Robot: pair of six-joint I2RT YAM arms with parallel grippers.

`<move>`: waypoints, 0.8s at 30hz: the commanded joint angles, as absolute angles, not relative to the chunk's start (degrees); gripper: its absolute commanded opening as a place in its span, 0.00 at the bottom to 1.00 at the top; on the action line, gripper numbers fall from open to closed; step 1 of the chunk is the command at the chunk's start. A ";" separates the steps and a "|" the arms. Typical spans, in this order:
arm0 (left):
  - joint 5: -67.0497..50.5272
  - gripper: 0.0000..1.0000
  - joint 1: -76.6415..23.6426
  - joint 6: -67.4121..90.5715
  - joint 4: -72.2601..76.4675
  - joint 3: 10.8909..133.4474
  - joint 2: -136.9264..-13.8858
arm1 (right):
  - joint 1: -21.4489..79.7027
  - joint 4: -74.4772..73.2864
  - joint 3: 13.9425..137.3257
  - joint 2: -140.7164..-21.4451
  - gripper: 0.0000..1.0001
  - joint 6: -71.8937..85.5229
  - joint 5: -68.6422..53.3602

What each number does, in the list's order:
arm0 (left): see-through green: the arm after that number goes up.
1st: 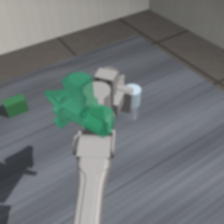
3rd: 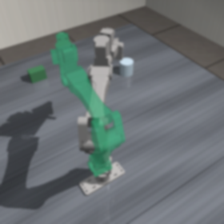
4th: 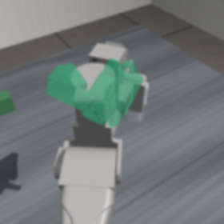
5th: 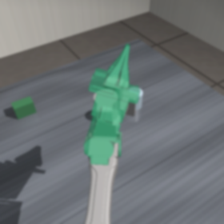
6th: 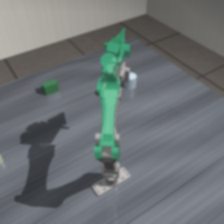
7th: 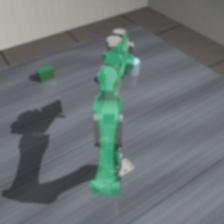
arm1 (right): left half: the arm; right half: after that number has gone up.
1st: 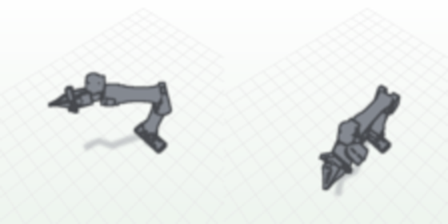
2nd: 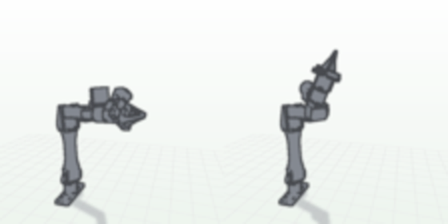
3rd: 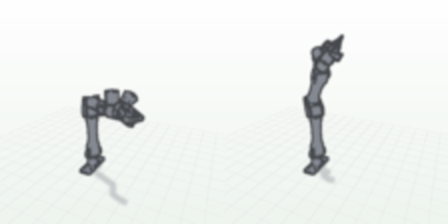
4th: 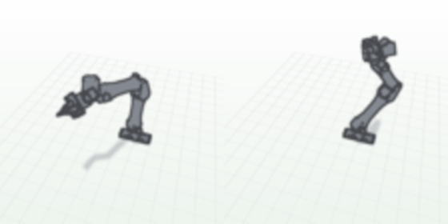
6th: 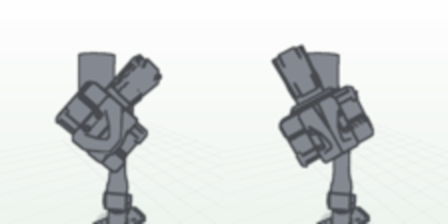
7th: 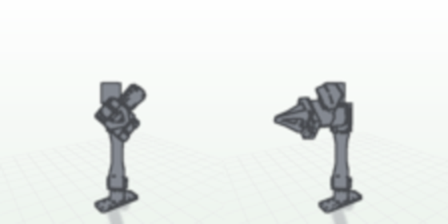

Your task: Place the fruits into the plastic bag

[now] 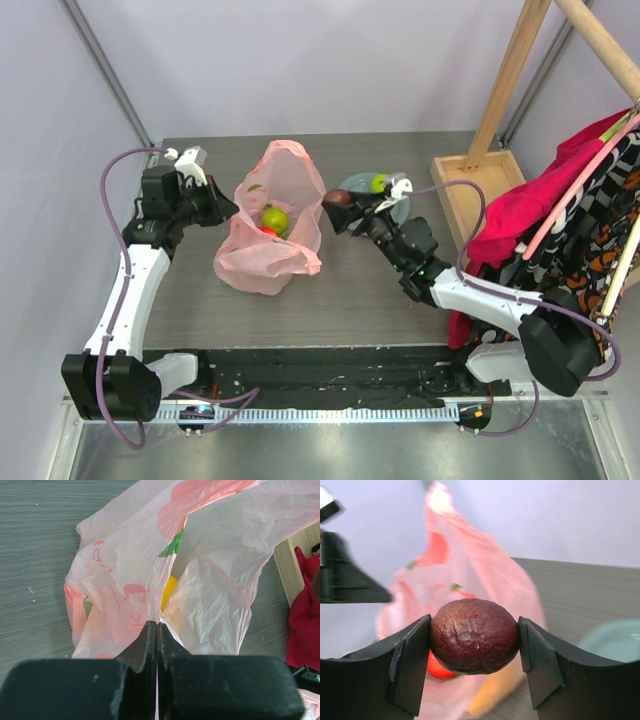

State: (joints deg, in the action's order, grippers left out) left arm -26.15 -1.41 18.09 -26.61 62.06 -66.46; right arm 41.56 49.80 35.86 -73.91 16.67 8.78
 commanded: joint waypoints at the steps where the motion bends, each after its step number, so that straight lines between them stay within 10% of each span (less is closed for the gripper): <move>1: -26.98 0.00 -1.23 18.54 -25.05 62.58 -64.69 | 41.75 43.45 50.39 -78.72 0.37 18.02 -8.07; 24: -26.63 0.00 -1.23 18.46 -25.05 62.58 -64.69 | 47.99 -5.27 88.68 -112.41 0.40 9.32 6.67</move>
